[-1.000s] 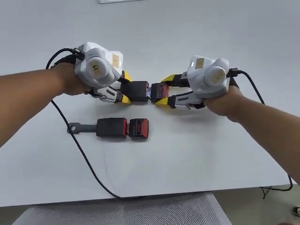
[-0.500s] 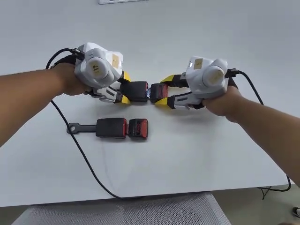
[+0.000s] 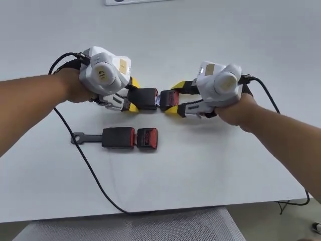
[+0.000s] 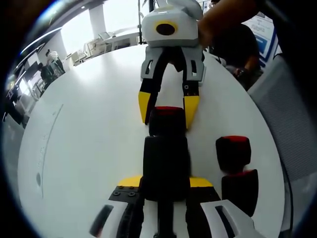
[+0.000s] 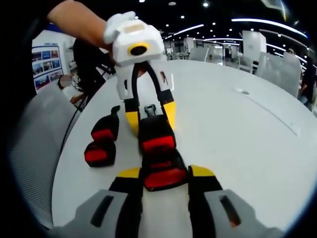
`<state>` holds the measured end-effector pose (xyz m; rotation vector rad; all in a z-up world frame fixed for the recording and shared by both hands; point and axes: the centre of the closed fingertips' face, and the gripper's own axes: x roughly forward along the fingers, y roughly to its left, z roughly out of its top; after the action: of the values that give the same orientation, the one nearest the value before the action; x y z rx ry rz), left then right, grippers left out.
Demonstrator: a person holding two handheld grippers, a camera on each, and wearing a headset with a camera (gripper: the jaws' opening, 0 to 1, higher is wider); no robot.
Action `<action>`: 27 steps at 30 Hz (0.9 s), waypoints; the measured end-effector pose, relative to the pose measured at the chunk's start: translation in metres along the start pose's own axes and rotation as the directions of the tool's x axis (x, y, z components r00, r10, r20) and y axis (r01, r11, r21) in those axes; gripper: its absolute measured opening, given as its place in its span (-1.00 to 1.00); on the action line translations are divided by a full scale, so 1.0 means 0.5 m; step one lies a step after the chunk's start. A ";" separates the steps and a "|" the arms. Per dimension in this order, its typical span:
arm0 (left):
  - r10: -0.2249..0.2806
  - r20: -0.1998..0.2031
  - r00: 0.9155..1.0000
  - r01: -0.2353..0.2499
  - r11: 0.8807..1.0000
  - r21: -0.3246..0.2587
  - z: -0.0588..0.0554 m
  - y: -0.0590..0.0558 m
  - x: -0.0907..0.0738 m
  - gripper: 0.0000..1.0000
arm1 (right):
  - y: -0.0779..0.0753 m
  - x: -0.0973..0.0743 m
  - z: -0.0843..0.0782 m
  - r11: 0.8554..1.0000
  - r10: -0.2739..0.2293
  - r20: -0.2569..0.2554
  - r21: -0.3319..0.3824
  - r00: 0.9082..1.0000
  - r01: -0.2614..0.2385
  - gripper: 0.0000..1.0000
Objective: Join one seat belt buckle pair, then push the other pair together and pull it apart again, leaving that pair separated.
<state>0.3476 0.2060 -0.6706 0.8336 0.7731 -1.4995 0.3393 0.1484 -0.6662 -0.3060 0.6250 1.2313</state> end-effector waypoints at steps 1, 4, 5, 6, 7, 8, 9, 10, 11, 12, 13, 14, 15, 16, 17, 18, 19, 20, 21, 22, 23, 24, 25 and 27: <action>0.000 0.000 1.000 0.000 1.000 0.000 0.000 0.000 0.000 -0.35 | 0.000 0.000 0.000 1.000 0.000 -0.001 0.000 1.000 0.000 -0.32; 0.000 -0.002 1.000 0.000 1.000 0.001 0.000 0.000 0.000 -0.34 | 0.000 0.000 0.000 1.000 -0.001 -0.002 -0.001 1.000 0.001 -0.31; 0.000 -0.002 1.000 0.000 1.000 0.001 0.000 0.000 0.000 -0.34 | 0.000 0.000 0.000 1.000 -0.001 -0.002 -0.001 1.000 0.001 -0.31; -0.001 -0.003 1.000 0.001 1.000 0.000 0.000 0.000 0.000 -0.34 | 0.000 0.000 0.000 1.000 -0.001 -0.003 -0.002 1.000 0.001 -0.31; -0.001 -0.004 1.000 0.002 1.000 0.001 0.000 0.000 0.000 -0.34 | 0.000 0.001 0.000 1.000 -0.002 -0.003 -0.001 1.000 0.002 -0.31; -0.002 -0.005 1.000 0.002 1.000 0.003 0.000 0.000 0.001 -0.34 | 0.000 0.001 0.000 1.000 -0.002 -0.003 -0.001 1.000 0.002 -0.31; -0.002 -0.005 1.000 0.002 1.000 0.002 0.000 0.000 0.000 -0.34 | 0.000 0.001 0.000 1.000 -0.003 -0.003 -0.001 1.000 0.003 -0.31; -0.002 -0.005 1.000 0.002 1.000 0.002 0.000 0.000 0.000 -0.34 | 0.000 0.001 0.000 1.000 -0.005 -0.004 0.001 1.000 0.005 -0.31; -0.001 -0.004 1.000 0.001 1.000 0.001 0.000 0.000 0.000 -0.34 | 0.000 0.001 0.000 1.000 -0.006 -0.004 0.001 1.000 0.006 -0.31; -0.001 -0.005 1.000 0.001 1.000 0.001 0.000 0.000 0.000 -0.34 | -0.001 0.001 0.000 1.000 -0.006 -0.003 0.002 1.000 0.006 -0.31; -0.001 -0.004 1.000 0.001 1.000 0.001 0.000 0.000 0.000 -0.34 | -0.001 0.001 0.000 1.000 -0.006 -0.002 0.003 1.000 0.006 -0.31; -0.001 -0.004 1.000 0.001 1.000 0.001 0.000 0.000 0.000 -0.34 | -0.001 0.001 0.000 1.000 -0.008 -0.001 0.004 1.000 0.008 -0.31; -0.001 -0.003 1.000 0.001 1.000 0.001 0.000 0.000 0.000 -0.34 | -0.001 0.001 0.000 1.000 -0.009 -0.001 0.005 1.000 0.009 -0.31; -0.001 -0.003 1.000 0.001 1.000 0.001 0.000 0.000 0.000 -0.34 | -0.001 0.001 0.000 1.000 -0.009 -0.001 0.005 1.000 0.009 -0.31; -0.001 -0.003 1.000 0.001 1.000 0.001 0.000 0.000 -0.001 -0.34 | -0.001 0.001 0.000 1.000 -0.009 -0.001 0.004 1.000 0.009 -0.31; -0.001 -0.002 1.000 0.001 1.000 0.001 0.000 0.000 -0.001 -0.34 | -0.001 0.000 0.000 1.000 -0.009 -0.001 0.001 1.000 0.009 -0.31; -0.001 -0.002 1.000 0.001 1.000 -0.001 0.000 0.000 -0.001 -0.34 | -0.002 0.000 0.000 1.000 -0.009 -0.002 0.001 1.000 0.009 -0.31; -0.001 -0.002 1.000 0.001 1.000 -0.002 0.000 0.000 -0.001 -0.34 | -0.002 0.000 0.000 1.000 -0.009 0.001 0.007 1.000 0.009 -0.31; -0.001 -0.002 1.000 0.001 1.000 -0.002 0.000 0.001 -0.001 -0.34 | -0.002 -0.001 0.000 1.000 -0.011 0.000 0.004 1.000 0.011 -0.30; 0.000 -0.002 1.000 0.000 1.000 -0.003 0.000 0.001 -0.001 -0.34 | -0.003 -0.001 0.000 1.000 -0.012 -0.001 0.004 1.000 0.012 -0.30; -0.001 -0.001 1.000 0.000 1.000 -0.003 0.000 0.001 -0.001 -0.34 | -0.003 -0.001 0.000 1.000 -0.012 -0.001 0.005 1.000 0.012 -0.30; -0.001 -0.001 1.000 0.000 1.000 -0.004 0.000 0.001 -0.002 -0.34 | -0.003 -0.001 0.000 1.000 -0.012 -0.002 0.005 1.000 0.012 -0.31; 0.000 0.000 1.000 0.000 1.000 -0.006 -0.001 0.001 -0.002 -0.34 | -0.003 -0.002 0.000 1.000 -0.012 -0.003 0.003 1.000 0.012 -0.31; 0.003 0.005 1.000 -0.003 1.000 -0.015 -0.001 0.001 -0.002 -0.34 | -0.006 -0.010 -0.006 1.000 -0.010 -0.010 -0.008 1.000 0.010 -0.31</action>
<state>0.3483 0.2070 -0.6699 0.8191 0.7779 -1.4913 0.3404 0.1417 -0.6659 -0.3219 0.6266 1.2241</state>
